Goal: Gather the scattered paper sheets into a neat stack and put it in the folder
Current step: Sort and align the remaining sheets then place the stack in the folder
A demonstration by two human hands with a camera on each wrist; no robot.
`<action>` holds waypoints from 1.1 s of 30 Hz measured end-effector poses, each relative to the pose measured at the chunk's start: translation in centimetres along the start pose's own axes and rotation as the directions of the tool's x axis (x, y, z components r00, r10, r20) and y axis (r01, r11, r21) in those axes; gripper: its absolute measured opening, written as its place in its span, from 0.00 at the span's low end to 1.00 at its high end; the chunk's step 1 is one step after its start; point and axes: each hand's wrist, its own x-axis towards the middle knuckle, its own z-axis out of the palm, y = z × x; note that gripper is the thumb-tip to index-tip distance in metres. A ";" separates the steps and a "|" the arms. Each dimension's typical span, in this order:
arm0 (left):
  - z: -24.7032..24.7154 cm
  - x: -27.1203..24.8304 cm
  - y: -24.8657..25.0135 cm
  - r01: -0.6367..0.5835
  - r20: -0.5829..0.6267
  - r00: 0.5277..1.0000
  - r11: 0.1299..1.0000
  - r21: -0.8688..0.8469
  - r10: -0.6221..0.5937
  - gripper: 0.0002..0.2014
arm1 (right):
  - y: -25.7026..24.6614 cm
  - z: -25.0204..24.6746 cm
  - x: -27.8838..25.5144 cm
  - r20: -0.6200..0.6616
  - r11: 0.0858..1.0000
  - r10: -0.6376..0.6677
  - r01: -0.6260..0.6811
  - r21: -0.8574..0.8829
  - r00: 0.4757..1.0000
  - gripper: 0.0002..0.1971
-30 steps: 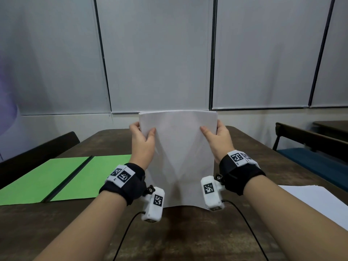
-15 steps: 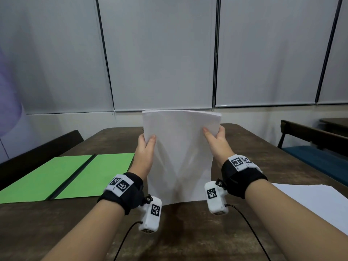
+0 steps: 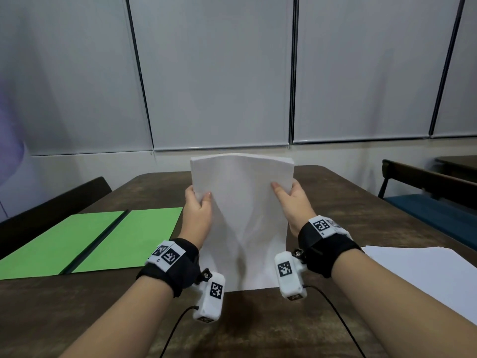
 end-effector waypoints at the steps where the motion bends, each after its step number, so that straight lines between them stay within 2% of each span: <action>1: 0.1 0.0 -0.2 -0.007 -0.013 1.000 1.000 0.025 0.007 0.09 | 0.3 0.1 -0.2 -0.005 1.000 -0.011 0.011 -0.014 1.000 0.03; 4: 0.5 -0.1 0.8 -0.066 -0.048 0.997 0.997 0.039 0.068 0.03 | -0.1 0.3 -0.2 -0.039 0.999 -0.052 0.052 -0.010 0.998 0.04; 10: 1.7 0.6 4.2 -0.173 -0.051 0.983 0.984 0.033 0.174 0.10 | -2.9 2.3 0.8 -0.017 0.991 -0.131 0.132 0.021 0.991 0.04; 12: 1.9 0.5 4.5 -0.182 -0.092 0.979 0.983 0.024 0.183 0.10 | -3.2 2.8 1.0 -0.006 0.990 -0.140 0.140 0.008 0.990 0.04; 14: 1.8 0.3 3.9 -0.139 -0.115 0.983 0.990 0.021 0.141 0.12 | -2.5 2.8 0.9 -0.010 0.995 -0.098 0.098 -0.034 0.995 0.08; 18: 0.9 -0.9 1.1 -0.057 -0.010 0.998 0.998 0.010 0.057 0.22 | 0.9 2.0 -0.4 0.026 0.984 0.074 -0.069 -0.162 0.997 0.24; 20: 0.7 -0.6 0.2 -0.011 -0.009 1.000 1.000 -0.030 0.011 0.22 | 1.9 1.8 -0.6 0.025 0.985 0.091 -0.086 -0.148 0.996 0.27; 23: 0.7 0.2 -0.2 0.061 -0.069 0.996 0.998 -0.032 -0.064 0.12 | 2.0 1.3 0.3 0.036 0.989 0.126 -0.123 -0.082 0.991 0.26; 25: 1.0 -0.1 -0.1 0.025 -0.081 0.997 0.997 0.068 -0.019 0.07 | 2.1 1.3 0.7 0.063 0.986 0.165 -0.165 -0.007 0.984 0.21; 29: 1.3 -0.7 -0.1 -0.062 -0.078 0.994 0.991 0.116 0.071 0.09 | 2.3 1.0 0.8 0.048 0.984 0.149 -0.153 0.092 0.988 0.10; 31: 0.7 -0.2 -0.6 -0.028 -0.103 0.994 0.997 0.075 0.035 0.08 | 2.6 0.4 0.8 0.065 0.988 0.133 -0.138 0.071 0.989 0.09; 33: 0.1 0.1 -1.2 0.048 -0.073 0.996 0.999 -0.008 -0.048 0.09 | 2.9 0.0 0.6 0.098 0.989 0.145 -0.147 0.016 0.985 0.12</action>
